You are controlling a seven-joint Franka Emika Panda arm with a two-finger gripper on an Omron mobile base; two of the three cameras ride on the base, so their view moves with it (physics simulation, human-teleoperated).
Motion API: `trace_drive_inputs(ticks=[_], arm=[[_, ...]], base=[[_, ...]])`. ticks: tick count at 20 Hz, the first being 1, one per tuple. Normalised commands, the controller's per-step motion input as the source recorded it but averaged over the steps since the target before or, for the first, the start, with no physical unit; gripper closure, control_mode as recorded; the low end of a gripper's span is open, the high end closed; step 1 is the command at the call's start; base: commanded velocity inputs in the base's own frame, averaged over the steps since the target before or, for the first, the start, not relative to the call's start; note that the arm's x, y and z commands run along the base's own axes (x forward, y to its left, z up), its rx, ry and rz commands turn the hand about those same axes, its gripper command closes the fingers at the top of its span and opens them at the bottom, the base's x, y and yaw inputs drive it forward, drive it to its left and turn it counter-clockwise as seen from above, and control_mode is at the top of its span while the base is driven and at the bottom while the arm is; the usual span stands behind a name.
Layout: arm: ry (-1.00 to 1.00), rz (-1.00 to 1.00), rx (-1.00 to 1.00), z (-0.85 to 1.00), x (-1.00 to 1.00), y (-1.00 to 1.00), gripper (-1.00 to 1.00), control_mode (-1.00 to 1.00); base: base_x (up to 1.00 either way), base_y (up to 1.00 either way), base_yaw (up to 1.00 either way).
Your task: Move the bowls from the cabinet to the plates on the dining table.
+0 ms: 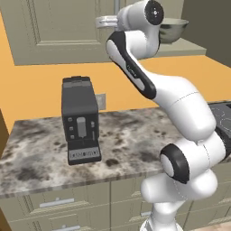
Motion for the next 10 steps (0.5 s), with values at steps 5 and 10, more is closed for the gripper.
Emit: trace_drive_inputs(ticks=[5, 10], arm=[[-0.21, 0.0, 0.0, 0.0, -0.86, 0.62, 1.0, -1.0], [-0.2, 0.0, 0.0, 0.0, -0.86, 0.85, 1.0, -1.0]], base=[[0.0, 0.0, 0.0], [0.0, 0.0, 0.0]])
